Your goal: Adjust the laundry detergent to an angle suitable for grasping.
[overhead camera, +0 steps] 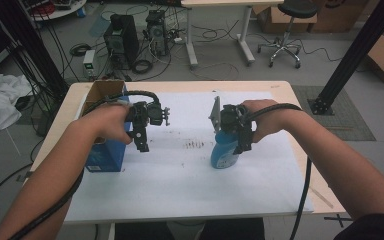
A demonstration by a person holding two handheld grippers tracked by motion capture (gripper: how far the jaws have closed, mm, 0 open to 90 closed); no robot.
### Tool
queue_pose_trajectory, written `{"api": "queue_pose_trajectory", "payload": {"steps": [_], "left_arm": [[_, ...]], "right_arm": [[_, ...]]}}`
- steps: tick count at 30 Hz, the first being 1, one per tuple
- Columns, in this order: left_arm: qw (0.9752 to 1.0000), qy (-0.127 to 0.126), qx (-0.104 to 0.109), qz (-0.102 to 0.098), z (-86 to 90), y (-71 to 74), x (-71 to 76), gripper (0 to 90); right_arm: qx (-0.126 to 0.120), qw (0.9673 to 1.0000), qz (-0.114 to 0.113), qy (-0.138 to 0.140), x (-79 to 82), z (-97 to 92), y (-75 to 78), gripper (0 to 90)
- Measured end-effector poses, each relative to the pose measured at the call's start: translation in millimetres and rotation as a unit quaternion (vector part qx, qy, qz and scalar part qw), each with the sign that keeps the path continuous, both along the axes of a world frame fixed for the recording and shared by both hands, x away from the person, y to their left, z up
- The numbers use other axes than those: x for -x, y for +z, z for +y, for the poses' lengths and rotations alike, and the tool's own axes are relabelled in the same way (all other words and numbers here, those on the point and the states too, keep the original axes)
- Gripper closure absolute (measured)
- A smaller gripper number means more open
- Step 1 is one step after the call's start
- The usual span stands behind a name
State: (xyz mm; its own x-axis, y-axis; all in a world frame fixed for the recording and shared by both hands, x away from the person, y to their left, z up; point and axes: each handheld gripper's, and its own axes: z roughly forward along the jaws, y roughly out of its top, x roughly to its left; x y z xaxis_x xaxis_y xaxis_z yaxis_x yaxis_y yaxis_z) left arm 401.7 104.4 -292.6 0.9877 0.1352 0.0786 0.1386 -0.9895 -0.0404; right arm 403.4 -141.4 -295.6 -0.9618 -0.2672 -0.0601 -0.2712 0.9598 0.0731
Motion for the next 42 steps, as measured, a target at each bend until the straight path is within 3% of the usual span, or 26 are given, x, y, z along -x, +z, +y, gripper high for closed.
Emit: {"api": "queue_pose_trajectory", "payload": {"steps": [22,25,42], "left_arm": [[1.0000,-0.001,-0.001,-0.003,-1.8,0.1,-0.5,0.0],[1.0000,0.000,-0.001,-0.002,-1.4,0.3,-0.2,0.1],[1.0000,0.002,-0.002,-0.002,0.7,-0.9,-0.7,0.0]], "right_arm": [[0.001,0.9999,-0.006,0.011,0.7,0.5,1.6,16.9],[0.001,0.9999,0.000,0.013,0.7,0.1,1.7,22.6],[-0.001,0.9999,0.002,0.016,-1.5,-1.1,0.8,31.1]]}}
